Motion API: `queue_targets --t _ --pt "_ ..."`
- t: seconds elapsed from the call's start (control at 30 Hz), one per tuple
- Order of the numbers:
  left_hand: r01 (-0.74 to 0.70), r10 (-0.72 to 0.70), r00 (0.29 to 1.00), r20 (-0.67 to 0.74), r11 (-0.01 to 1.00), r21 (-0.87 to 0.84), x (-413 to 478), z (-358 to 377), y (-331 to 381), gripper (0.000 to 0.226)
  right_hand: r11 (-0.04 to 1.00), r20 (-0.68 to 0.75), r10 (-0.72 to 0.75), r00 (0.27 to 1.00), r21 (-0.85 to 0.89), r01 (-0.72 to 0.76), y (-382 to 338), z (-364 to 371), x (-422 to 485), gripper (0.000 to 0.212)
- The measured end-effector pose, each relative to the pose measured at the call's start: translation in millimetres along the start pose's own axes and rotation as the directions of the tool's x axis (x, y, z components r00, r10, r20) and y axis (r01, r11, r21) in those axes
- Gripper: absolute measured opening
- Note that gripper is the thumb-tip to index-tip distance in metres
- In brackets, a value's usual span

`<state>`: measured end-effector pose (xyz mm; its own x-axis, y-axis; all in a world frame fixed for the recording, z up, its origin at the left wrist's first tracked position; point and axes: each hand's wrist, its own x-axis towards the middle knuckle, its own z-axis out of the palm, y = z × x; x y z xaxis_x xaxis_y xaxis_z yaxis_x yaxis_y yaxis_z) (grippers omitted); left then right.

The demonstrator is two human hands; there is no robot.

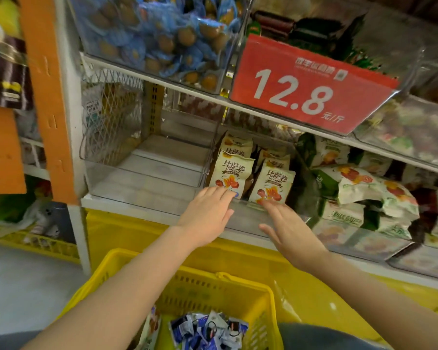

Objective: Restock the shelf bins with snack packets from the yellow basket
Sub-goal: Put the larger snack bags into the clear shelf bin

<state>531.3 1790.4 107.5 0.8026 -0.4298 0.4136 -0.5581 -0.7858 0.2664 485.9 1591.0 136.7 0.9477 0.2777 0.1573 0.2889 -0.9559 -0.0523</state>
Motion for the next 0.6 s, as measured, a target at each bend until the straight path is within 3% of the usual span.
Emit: queue_targets --t 0.07,0.17,0.33,0.47,0.53,0.6 --pt "0.063 -0.065 0.997 -0.034 0.996 -0.061 -15.5 -9.8 1.4 0.050 0.998 -0.037 -0.011 0.999 0.063 0.013 -10.8 2.6 -18.3 0.061" --pt "0.136 -0.153 0.975 -0.163 0.985 -0.108 -54.9 -28.6 -5.2 0.040 0.983 -0.096 -0.028 0.995 0.178 0.045 -33.1 6.0 -41.5 0.054" --pt "0.337 -0.364 0.893 -0.265 0.930 -0.144 -143.3 -35.9 -51.7 0.018 0.938 -0.165 -0.230 0.959 0.226 0.264 -87.3 49.3 -59.4 0.032" --pt "0.641 -0.647 0.761 -0.058 0.762 -0.091 -215.6 -13.5 -105.5 0.019 0.882 -0.050 -0.260 0.964 0.394 0.258 -138.1 110.1 -63.9 0.025" --pt "0.766 -0.756 0.642 0.125 0.639 -0.072 -249.1 1.6 -127.1 0.027 0.858 0.099 -0.224 0.969 0.492 0.148 -162.7 144.5 -69.4 0.030" --pt "0.835 -0.780 0.550 0.298 0.524 -0.170 -278.6 13.0 -138.3 0.029 0.860 0.271 -0.240 0.932 0.504 0.075 -183.4 176.7 -74.7 0.036"
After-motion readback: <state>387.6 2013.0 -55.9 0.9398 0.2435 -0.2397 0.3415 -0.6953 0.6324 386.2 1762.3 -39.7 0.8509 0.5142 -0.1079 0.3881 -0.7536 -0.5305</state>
